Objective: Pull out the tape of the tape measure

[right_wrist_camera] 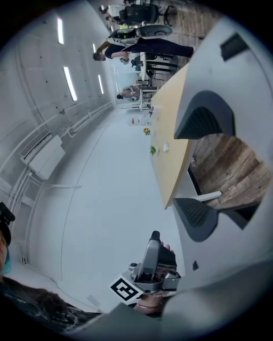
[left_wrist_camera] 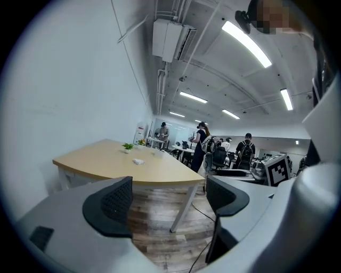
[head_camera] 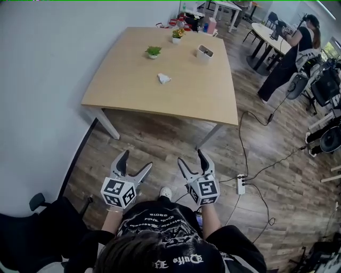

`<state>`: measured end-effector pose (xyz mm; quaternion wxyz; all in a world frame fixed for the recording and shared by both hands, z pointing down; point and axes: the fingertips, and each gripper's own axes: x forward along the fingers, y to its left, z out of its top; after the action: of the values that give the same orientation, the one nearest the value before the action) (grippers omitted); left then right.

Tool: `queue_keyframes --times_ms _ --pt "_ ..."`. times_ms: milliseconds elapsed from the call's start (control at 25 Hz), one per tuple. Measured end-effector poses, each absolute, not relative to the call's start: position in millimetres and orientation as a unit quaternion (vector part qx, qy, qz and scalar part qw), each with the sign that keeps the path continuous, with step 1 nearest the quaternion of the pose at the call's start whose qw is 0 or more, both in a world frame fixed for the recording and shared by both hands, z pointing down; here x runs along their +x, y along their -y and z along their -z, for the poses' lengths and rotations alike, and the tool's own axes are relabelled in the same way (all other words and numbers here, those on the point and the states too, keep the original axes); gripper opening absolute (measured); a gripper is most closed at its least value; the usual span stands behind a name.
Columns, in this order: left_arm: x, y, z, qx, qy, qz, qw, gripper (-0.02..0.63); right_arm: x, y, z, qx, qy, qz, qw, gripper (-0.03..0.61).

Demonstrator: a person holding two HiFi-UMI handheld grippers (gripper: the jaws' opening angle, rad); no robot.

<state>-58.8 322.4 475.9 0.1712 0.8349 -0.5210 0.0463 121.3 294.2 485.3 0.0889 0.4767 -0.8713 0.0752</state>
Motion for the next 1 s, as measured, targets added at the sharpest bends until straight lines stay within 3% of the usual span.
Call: queue_keyframes --times_ms 400,1000 --pt "-24 -258 -483 0.829 0.523 -0.023 0.195 0.442 157 -230 -483 0.478 0.871 -0.074 0.091 0.350" --pt "-21 -136 -513 0.860 0.452 -0.027 0.234 0.436 142 -136 -507 0.495 0.856 -0.102 0.106 0.350"
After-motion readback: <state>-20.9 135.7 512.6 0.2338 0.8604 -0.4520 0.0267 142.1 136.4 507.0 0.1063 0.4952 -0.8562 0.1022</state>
